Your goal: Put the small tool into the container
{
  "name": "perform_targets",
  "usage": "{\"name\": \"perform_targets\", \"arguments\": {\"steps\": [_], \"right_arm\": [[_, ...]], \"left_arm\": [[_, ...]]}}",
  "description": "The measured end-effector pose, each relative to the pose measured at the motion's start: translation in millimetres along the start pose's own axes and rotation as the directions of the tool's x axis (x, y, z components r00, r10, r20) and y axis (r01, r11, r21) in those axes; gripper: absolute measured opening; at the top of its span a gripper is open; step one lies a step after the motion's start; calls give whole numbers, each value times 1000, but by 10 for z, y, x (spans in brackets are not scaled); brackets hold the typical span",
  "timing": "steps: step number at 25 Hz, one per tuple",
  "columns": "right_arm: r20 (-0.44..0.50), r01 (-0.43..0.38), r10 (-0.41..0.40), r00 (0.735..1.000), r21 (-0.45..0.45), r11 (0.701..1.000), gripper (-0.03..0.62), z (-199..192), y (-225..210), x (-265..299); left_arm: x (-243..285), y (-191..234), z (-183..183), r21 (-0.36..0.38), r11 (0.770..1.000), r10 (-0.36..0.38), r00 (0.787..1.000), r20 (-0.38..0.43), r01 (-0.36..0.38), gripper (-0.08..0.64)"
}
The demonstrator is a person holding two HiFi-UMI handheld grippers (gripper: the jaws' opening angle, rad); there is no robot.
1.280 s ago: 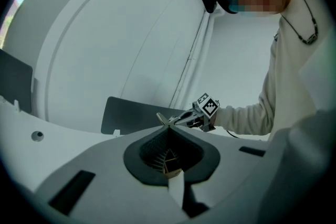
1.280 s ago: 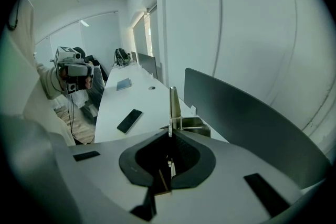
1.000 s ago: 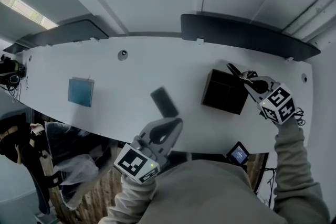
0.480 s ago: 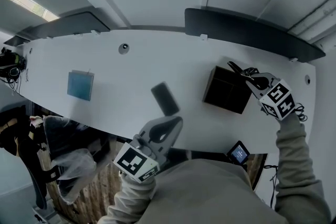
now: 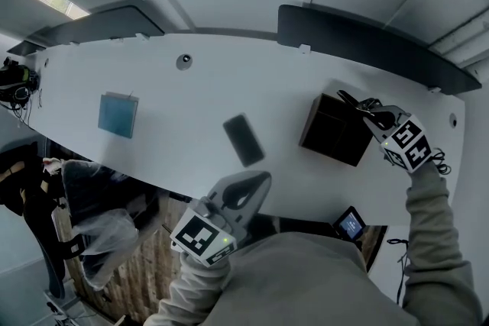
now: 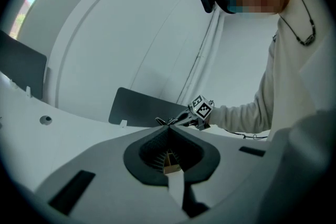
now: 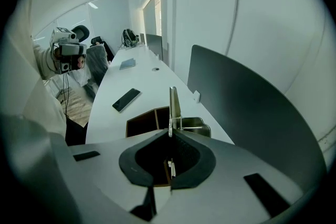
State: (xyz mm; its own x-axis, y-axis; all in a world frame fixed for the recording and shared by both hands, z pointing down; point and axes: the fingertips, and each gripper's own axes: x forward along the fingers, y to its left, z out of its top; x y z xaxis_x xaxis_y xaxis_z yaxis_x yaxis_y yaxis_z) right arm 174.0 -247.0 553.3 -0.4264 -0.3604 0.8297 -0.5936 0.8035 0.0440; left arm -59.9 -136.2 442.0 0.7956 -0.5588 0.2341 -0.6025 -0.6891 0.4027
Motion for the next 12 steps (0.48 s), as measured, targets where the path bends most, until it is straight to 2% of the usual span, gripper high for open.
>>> {"name": "perform_targets", "arguments": {"steps": [5, 12], "right_arm": [[-29, -17, 16, 999, -46, 999, 23, 33, 50, 111], [-105, -7, -7, 994, -130, 991, 23, -7, 123, 329]], "left_arm": [[-43, 36, 0, -9, 1000, 12, 1000, 5, -12, 3], [-97, 112, -22, -23, 999, 27, 1000, 14, -27, 3]]}}
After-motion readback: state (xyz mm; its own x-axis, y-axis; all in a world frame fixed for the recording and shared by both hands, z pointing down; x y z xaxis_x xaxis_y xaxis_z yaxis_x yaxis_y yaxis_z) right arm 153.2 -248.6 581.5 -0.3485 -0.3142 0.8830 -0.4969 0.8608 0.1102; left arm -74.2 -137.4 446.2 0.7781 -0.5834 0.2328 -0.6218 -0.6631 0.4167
